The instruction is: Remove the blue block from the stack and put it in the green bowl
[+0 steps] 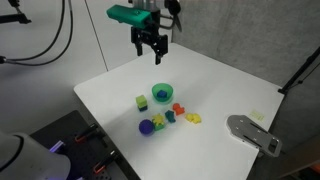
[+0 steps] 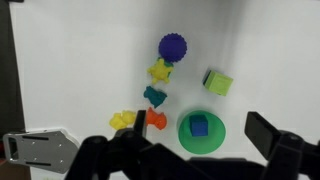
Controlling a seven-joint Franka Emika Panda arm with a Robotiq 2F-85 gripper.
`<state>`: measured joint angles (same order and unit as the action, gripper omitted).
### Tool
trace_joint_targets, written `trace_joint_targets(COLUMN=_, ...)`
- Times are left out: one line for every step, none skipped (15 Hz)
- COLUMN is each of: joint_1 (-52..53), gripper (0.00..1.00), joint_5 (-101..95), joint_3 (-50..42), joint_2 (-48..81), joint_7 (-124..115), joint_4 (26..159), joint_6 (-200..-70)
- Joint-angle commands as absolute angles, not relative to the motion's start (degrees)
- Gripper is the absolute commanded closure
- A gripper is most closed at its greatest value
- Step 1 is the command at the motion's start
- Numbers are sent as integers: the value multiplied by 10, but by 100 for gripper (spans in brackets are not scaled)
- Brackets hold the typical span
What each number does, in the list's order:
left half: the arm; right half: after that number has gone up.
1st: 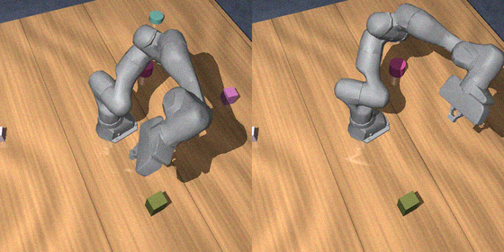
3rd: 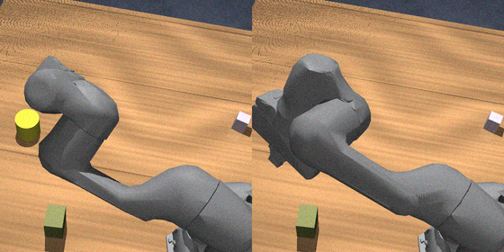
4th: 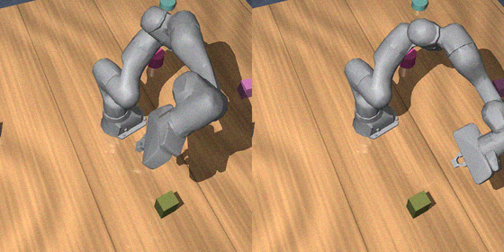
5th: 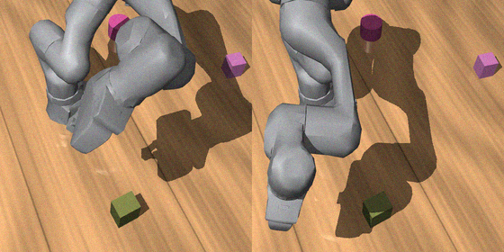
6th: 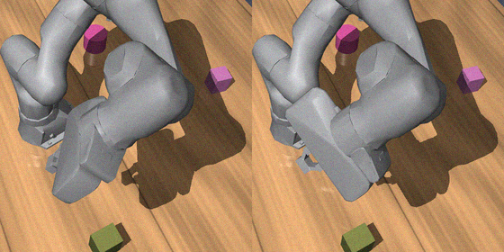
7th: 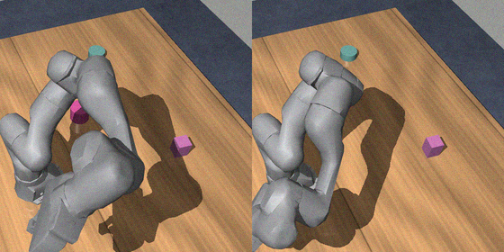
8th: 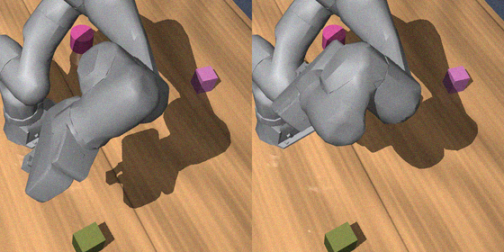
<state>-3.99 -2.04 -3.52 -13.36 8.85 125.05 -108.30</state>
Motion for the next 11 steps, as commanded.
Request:
trace_joint_targets(joint_1=-41, gripper=0, joint_5=-42, joint_3=-40, joint_2=-203, joint_7=88, joint_4=1238, joint_6=-1000)
trace_joint_targets(joint_1=-40, gripper=0, joint_5=-46, joint_3=-40, joint_2=-216, joint_7=87, joint_4=1234, joint_6=-983)
trace_joint_targets(joint_1=-40, gripper=0, joint_5=-47, joint_3=-41, joint_2=-228, joint_7=87, joint_4=1232, joint_6=-970)
trace_joint_targets(joint_1=-39, gripper=0, joint_5=-48, joint_3=-41, joint_2=-237, joint_7=88, joint_4=1230, joint_6=-960)
trace_joint_targets(joint_1=-39, gripper=0, joint_5=-50, joint_3=-42, joint_2=-244, joint_7=88, joint_4=1229, joint_6=-953)
trace_joint_targets(joint_1=-39, gripper=0, joint_5=-52, joint_3=-42, joint_2=-252, joint_7=88, joint_4=1231, joint_6=-950)
trace_joint_targets(joint_1=-35, gripper=0, joint_5=-42, joint_3=-43, joint_2=-243, joint_7=87, joint_4=1238, joint_6=-966)
trace_joint_targets(joint_1=-34, gripper=0, joint_5=-43, joint_3=-43, joint_2=-247, joint_7=87, joint_4=1239, joint_6=-964)
trace_joint_targets(joint_1=-34, gripper=0, joint_5=-43, joint_3=-43, joint_2=-248, joint_7=87, joint_4=1239, joint_6=-964)
trace_joint_targets(joint_1=-34, gripper=0, joint_5=-43, joint_3=-43, joint_2=-246, joint_7=87, joint_4=1240, joint_6=-964)
trace_joint_targets(joint_1=-34, gripper=0, joint_5=-43, joint_3=-43, joint_2=-244, joint_7=87, joint_4=1241, joint_6=-965)
